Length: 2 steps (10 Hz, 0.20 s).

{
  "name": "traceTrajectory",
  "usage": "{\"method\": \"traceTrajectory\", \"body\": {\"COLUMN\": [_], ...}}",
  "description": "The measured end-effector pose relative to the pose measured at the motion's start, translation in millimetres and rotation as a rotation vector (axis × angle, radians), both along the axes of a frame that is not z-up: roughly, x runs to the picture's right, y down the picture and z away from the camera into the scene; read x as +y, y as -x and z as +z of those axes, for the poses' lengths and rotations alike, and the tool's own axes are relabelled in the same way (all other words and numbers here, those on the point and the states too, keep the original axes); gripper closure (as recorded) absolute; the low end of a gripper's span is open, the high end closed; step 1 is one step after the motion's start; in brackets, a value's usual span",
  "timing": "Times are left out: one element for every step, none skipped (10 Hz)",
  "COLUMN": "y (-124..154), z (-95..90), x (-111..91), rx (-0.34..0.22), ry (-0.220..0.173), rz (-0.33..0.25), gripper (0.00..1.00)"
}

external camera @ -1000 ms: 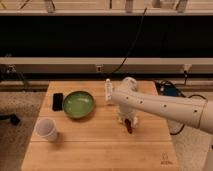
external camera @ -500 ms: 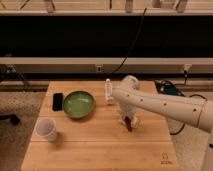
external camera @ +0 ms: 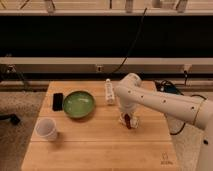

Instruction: Place the pepper on the white sponge

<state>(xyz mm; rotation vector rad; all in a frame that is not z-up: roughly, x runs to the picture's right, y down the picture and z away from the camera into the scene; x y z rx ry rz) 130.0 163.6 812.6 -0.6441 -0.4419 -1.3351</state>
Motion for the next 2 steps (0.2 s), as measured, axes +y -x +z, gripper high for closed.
{"method": "traceTrajectory", "body": {"y": [-2.8, -5.8], "z": [2.1, 3.7], "x": [-0.9, -1.7], "rx": [0.001, 0.004], "ry": [0.003, 0.004], "rz": [0.011, 0.019], "gripper": [0.59, 0.51]}}
